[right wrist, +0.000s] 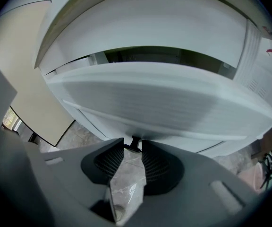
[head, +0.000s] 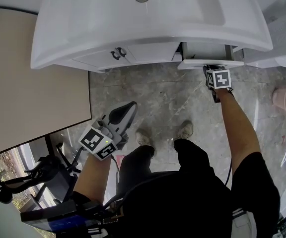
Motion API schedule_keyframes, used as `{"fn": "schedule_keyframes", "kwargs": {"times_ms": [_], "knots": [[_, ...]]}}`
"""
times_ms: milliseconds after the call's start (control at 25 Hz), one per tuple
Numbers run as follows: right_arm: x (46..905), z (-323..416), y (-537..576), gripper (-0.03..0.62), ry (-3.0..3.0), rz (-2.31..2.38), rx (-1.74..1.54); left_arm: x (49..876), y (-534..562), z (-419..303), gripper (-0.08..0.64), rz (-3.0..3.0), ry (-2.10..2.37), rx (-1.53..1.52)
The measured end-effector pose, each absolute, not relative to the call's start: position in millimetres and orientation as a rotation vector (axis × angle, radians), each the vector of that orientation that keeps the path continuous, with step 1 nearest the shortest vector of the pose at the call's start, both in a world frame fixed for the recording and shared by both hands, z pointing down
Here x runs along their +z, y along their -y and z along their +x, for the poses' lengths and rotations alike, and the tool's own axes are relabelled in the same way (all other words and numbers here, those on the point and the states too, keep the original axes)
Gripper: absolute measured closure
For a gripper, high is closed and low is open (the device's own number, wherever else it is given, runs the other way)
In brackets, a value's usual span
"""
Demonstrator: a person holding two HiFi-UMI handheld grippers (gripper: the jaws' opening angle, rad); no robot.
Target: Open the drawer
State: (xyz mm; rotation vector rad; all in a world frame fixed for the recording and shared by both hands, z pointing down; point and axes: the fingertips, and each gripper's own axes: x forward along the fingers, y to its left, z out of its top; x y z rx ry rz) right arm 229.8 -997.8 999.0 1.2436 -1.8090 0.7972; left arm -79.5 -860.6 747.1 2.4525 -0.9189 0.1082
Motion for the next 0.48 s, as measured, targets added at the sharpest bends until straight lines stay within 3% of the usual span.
{"fn": "schedule_keyframes", "kwargs": {"times_ms": [480], "knots": [[1000, 230, 972, 0.474, 1.807, 1.226, 0.793, 739, 851, -77, 0.566, 2.456, 0.912, 0.105]]}}
